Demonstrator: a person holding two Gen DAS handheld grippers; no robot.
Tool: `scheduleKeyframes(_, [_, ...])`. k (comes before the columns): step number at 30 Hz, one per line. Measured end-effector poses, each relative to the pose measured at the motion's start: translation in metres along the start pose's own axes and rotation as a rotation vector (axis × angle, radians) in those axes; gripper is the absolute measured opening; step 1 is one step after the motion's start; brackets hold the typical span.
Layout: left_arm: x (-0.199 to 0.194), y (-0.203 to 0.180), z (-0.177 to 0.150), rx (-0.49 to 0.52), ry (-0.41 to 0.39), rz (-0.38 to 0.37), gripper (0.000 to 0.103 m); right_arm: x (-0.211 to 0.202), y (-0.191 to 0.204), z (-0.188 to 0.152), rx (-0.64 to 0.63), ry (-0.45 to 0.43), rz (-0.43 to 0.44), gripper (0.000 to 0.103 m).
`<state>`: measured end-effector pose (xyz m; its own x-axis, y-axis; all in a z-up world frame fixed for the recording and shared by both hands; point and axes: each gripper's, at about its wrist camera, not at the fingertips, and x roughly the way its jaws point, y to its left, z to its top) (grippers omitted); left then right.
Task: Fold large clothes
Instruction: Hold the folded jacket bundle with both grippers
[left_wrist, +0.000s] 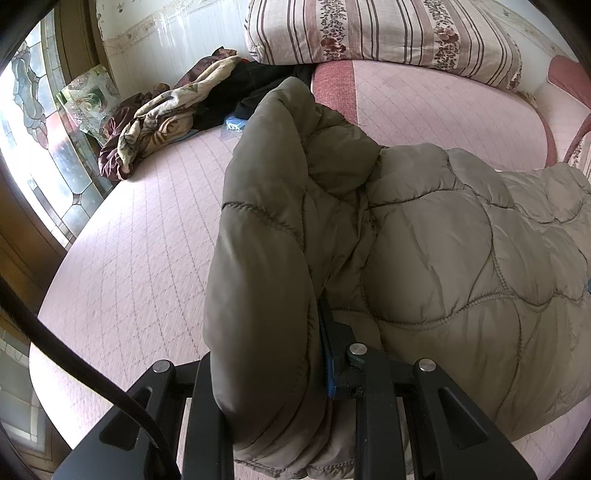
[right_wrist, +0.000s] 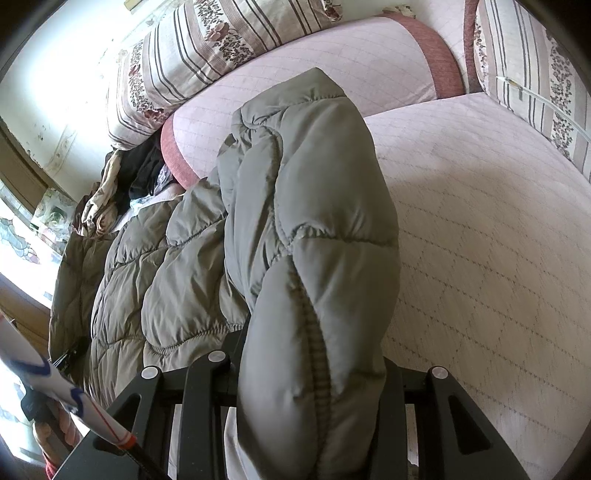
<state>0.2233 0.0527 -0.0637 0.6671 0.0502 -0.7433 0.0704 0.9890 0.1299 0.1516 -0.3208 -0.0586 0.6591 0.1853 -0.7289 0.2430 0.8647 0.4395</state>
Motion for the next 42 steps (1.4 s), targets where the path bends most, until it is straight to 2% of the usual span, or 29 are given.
scheduleKeyframes(21, [-0.004, -0.007, -0.012, 0.009, -0.002, 0.029, 0.022, 0.015, 0.001, 0.001, -0.003, -0.003, -0.068, 0.038])
scheduleKeyframes(36, [0.034, -0.01, 0.01, 0.019, 0.033, 0.063, 0.023, 0.028, -0.004, 0.008, 0.043, 0.001, -0.094, 0.04])
scheduleKeyframes(42, [0.05, -0.011, 0.022, 0.026, 0.03, 0.068, 0.024, 0.037, -0.012, 0.016, 0.087, -0.013, -0.114, 0.044])
